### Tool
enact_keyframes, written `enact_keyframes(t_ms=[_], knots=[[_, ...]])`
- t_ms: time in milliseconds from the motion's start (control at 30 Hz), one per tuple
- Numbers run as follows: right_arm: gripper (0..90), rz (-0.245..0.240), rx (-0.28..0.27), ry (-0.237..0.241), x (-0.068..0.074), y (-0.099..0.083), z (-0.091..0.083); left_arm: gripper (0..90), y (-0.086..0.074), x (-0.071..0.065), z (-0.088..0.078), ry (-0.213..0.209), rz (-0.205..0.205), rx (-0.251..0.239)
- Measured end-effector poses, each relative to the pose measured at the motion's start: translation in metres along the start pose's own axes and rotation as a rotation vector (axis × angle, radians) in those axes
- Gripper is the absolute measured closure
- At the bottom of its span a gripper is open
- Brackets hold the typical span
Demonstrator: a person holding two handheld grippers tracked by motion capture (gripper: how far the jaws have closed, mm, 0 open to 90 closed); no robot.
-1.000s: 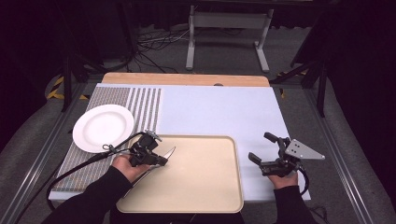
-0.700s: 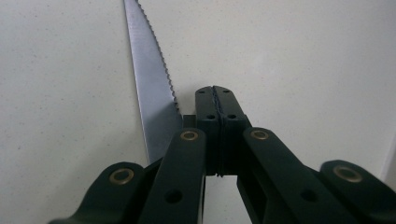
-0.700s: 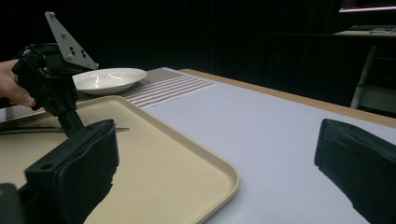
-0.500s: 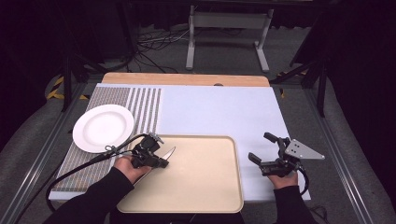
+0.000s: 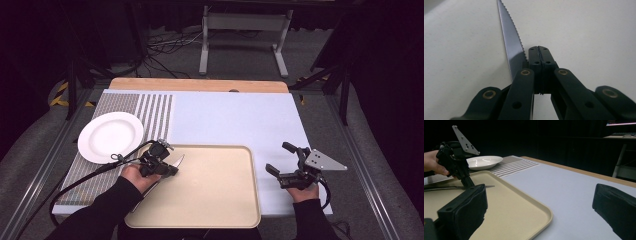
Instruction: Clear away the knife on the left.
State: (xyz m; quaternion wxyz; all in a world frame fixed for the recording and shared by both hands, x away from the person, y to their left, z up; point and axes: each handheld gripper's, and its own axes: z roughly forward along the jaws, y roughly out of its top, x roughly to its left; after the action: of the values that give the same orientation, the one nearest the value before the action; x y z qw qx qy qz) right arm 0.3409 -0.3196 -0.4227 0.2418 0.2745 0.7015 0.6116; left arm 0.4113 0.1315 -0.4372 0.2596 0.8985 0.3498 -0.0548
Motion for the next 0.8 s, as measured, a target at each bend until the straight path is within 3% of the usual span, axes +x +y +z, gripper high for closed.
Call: enact_keyframes(t_ms=[267, 533, 800], knots=[[0.4, -0.004, 0.001, 0.0, -0.001, 0.0, 0.0, 90.0, 0.002, 0.006, -0.002, 0.035, -0.003, -0.01], [0.4, 0.004, 0.004, 0.0, -0.001, -0.001, 0.0, 90.0, 0.004, 0.013, -0.005, 0.109, -0.008, -0.013], [0.4, 0.004, 0.003, -0.002, -0.001, -0.001, -0.001, 90.0, 0.004, 0.014, -0.007, 0.15, -0.014, -0.012]])
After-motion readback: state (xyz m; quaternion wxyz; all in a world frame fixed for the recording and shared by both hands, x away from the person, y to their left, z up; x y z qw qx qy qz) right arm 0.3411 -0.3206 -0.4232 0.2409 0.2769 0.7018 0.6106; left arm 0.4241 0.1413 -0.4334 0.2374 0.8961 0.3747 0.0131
